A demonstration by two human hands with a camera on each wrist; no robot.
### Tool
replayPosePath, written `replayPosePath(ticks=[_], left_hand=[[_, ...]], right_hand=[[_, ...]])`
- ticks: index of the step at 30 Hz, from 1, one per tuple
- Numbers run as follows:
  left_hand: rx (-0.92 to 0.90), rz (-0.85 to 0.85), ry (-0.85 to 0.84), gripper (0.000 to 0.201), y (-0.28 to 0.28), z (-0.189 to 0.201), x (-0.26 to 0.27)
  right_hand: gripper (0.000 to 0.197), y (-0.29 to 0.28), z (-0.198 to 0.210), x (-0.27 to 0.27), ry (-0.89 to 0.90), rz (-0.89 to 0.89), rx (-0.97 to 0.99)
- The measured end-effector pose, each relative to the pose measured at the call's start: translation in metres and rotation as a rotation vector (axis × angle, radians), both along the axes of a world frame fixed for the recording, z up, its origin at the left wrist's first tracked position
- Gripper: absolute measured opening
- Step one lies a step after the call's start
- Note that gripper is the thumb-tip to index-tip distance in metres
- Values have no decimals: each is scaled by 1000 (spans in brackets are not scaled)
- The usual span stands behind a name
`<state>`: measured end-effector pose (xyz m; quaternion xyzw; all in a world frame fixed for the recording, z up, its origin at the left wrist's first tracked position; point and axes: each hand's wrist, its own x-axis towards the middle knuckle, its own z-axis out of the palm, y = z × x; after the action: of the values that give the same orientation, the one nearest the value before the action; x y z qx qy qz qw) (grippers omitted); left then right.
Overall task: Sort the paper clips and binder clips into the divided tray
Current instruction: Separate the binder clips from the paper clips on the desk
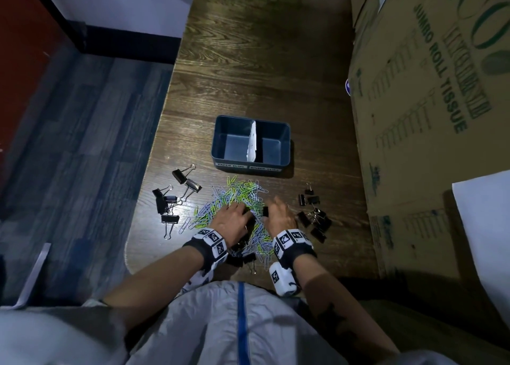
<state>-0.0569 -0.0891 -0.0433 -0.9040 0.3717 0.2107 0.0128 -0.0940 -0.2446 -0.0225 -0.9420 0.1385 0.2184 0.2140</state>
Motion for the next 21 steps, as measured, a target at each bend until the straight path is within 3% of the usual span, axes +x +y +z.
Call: replayPosePath(ticks=[6,13,17,21], left_hand=[[-62,99,66,47,-7,6,4],[-215,152,127,35,4,11,10],[-276,272,104,17,14,16,13],[-189,308,11,35,22,15,16]], right_hand=[[25,3,-11,-3,-150,-50,25],[10,-10,-5,-4,-224,-284,143],[10,-33,2,-6,-212,-372,164],[10,-67,9,-7,-252,-449,113]])
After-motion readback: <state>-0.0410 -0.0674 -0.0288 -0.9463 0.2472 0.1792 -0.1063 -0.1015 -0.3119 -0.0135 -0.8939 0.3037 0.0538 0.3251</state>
